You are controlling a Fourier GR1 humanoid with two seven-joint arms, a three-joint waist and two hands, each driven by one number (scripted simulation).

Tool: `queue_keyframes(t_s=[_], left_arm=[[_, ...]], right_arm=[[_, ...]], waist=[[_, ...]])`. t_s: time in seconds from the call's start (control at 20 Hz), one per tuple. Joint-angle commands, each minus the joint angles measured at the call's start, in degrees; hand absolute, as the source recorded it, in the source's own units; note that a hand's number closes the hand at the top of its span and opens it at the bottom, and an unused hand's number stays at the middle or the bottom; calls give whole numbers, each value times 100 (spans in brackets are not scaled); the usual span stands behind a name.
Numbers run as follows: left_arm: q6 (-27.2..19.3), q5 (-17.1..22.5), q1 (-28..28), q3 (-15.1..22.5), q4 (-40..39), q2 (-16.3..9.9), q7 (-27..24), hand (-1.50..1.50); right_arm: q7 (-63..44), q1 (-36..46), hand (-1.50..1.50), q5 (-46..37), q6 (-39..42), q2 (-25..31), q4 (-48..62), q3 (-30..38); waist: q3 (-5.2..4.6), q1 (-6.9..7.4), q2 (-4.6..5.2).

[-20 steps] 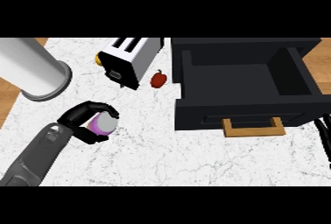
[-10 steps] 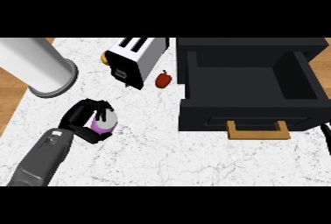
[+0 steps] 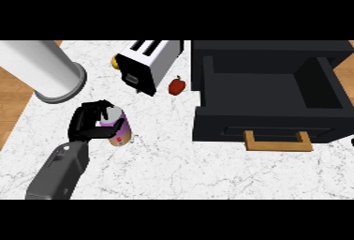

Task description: Pick up the can, place it into the drawer and close the drawer

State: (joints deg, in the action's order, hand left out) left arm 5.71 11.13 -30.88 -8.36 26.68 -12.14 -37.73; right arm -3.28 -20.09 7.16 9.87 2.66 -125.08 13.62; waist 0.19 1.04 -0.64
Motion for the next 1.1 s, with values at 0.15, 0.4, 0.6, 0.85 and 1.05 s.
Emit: queue_keyframes(t_s=[0.15,0.4,0.6,0.85,1.05], left_arm=[[-833,-32,189,556,2115,647,1543,150],[-1392,-222,410,985,3934,658,2670,150],[-1871,-536,349,1414,4865,889,3588,150],[-1896,-731,-309,1518,4886,960,4206,150],[-2386,-1081,-1153,1673,5091,1167,5196,150]], right_arm=[[46,68,-150,-168,-42,-139,8,-103],[-89,-44,-150,112,134,24,-98,154],[-134,-211,-150,292,250,2,-306,228],[-544,539,-150,-55,-120,-24,-184,38],[-12,44,-150,-109,73,-226,-139,54]], waist=[[-2,50,-14],[-9,-1,2],[-12,-80,19],[-19,-120,59],[-15,-169,51]])
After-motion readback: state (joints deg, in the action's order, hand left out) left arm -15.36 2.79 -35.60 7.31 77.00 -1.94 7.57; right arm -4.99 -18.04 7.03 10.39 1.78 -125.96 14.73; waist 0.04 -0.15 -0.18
